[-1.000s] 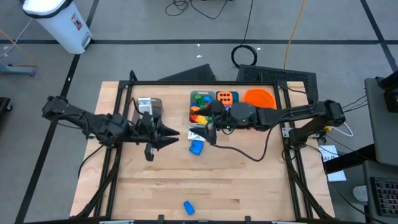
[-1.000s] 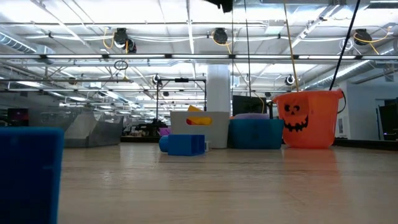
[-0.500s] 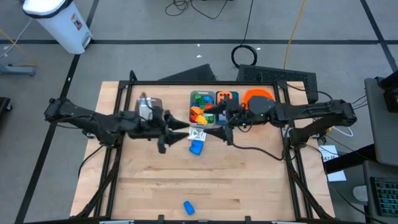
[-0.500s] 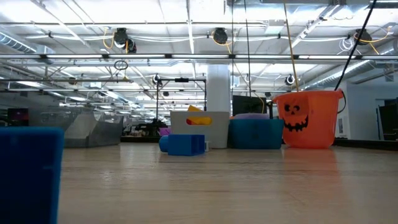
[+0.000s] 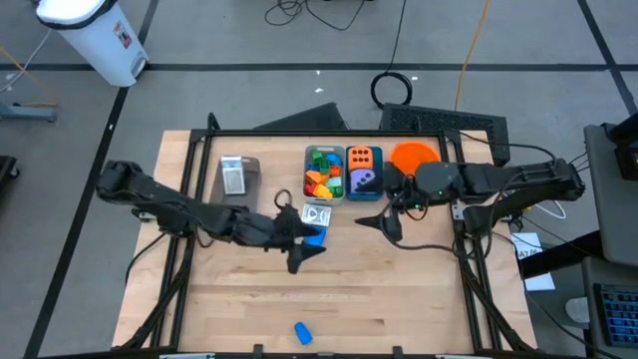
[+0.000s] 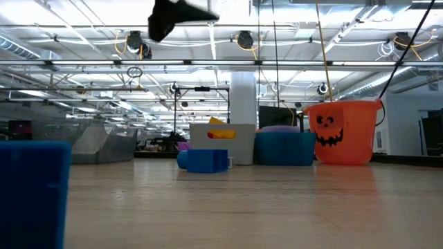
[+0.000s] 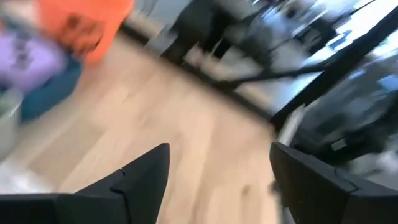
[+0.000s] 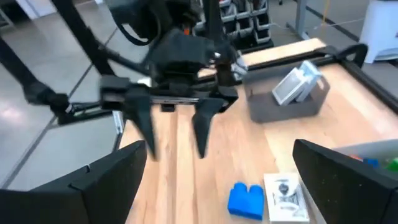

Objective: Pick & Place Toys
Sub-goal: Put the blue game piece into the gray bin

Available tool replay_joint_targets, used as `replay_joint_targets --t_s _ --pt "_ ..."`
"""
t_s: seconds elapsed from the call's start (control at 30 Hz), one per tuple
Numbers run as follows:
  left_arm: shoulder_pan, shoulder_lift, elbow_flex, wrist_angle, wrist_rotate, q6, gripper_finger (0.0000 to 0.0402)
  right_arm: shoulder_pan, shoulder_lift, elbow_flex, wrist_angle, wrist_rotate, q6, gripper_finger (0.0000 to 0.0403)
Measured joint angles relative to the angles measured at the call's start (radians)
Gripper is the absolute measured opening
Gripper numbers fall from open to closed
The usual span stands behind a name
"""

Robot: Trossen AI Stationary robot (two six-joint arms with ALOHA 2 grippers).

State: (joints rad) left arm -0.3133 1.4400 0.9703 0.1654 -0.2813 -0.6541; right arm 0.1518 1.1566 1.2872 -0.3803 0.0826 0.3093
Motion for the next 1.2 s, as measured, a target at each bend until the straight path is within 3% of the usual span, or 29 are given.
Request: replay_joint_targets --t_s 0.2,0.37,0.47,0.6,1.0,1.2 --pt "-0.017 0.089 0.110 -0.314 -0.039 -0.147 0.0255 0.035 -0.039 -0.117 0.037 -0.002 0.053 0.0396" --pt "0.006 0.148 0.169 -0.478 -0.041 -0.294 0.0238 0.036 -0.077 -0.239 0.125 -0.005 0.133 0.0396" --pt "0.026 0.147 0.171 -0.475 -0.029 -0.372 0.0232 0.036 -0.106 -0.299 0.181 -0.005 0.168 0.0396" --pt "0.045 0.137 0.172 -0.462 -0.017 -0.368 0.0230 0.036 -0.151 -0.352 0.242 -0.005 0.180 0.0396" --pt "0.091 0.135 0.172 -0.336 0.020 -0.306 0.0232 0.036 -0.228 -0.355 0.239 0.019 0.139 0.0396" --pt "0.096 0.149 0.171 -0.367 0.014 -0.312 0.0243 0.036 -0.229 -0.356 0.234 0.025 0.122 0.0396"
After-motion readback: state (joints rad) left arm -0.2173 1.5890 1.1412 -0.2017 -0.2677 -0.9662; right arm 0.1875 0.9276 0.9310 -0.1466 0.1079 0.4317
